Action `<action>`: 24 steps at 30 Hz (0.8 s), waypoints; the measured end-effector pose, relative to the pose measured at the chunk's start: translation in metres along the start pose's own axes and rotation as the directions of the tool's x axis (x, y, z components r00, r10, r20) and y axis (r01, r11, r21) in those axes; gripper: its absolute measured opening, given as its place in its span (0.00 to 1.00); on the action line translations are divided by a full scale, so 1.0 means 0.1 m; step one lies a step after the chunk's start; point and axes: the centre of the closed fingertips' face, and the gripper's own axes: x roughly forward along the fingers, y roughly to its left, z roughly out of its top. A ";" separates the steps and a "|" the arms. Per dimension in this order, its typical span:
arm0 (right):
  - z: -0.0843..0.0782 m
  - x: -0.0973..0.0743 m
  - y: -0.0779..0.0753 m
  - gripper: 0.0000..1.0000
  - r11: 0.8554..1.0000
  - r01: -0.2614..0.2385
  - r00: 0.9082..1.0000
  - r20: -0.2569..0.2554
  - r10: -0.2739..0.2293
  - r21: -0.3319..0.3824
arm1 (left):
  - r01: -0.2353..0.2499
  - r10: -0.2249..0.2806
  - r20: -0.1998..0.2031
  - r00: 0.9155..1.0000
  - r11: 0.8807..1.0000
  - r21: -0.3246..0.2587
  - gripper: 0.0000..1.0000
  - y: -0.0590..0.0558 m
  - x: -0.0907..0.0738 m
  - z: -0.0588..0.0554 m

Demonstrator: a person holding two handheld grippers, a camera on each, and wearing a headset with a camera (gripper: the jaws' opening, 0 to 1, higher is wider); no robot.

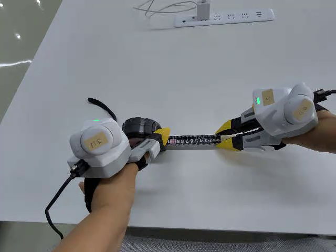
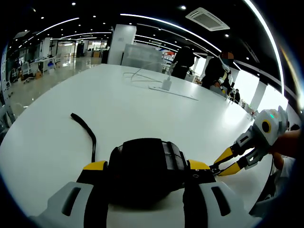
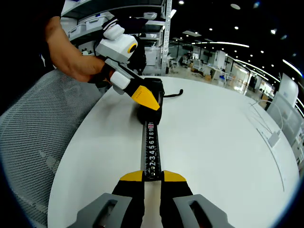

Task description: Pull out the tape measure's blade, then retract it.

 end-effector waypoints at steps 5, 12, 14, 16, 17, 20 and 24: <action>0.04 0.05 0.00 0.07 1.000 0.000 1.000 0.003 0.000 -0.004 | -0.001 0.001 0.001 1.000 1.000 -0.001 0.58 0.00 0.00 0.00; 0.11 0.12 0.01 0.07 1.000 -0.005 1.000 0.011 0.006 -0.010 | 0.000 0.000 0.002 1.000 1.000 -0.005 0.58 -0.02 -0.01 0.00; 0.12 0.13 0.01 0.07 1.000 -0.006 1.000 0.012 0.006 -0.011 | 0.000 0.000 0.003 1.000 1.000 -0.005 0.58 -0.02 -0.01 0.00; 0.14 0.14 0.01 0.07 1.000 -0.008 1.000 0.013 0.008 -0.013 | 0.000 0.000 0.003 1.000 1.000 -0.006 0.58 -0.02 -0.01 0.00; 0.15 0.15 0.01 0.07 1.000 -0.009 1.000 0.013 0.009 -0.015 | -0.001 0.001 0.003 1.000 1.000 -0.008 0.59 -0.02 -0.01 0.00; 0.17 0.18 0.01 0.07 1.000 -0.012 1.000 0.015 0.012 -0.014 | 0.000 0.000 0.003 1.000 1.000 -0.007 0.59 -0.03 -0.02 0.00; 0.20 0.21 0.01 0.07 1.000 -0.013 1.000 0.017 0.013 -0.015 | -0.002 0.002 0.005 1.000 1.000 -0.008 0.59 -0.03 -0.02 0.00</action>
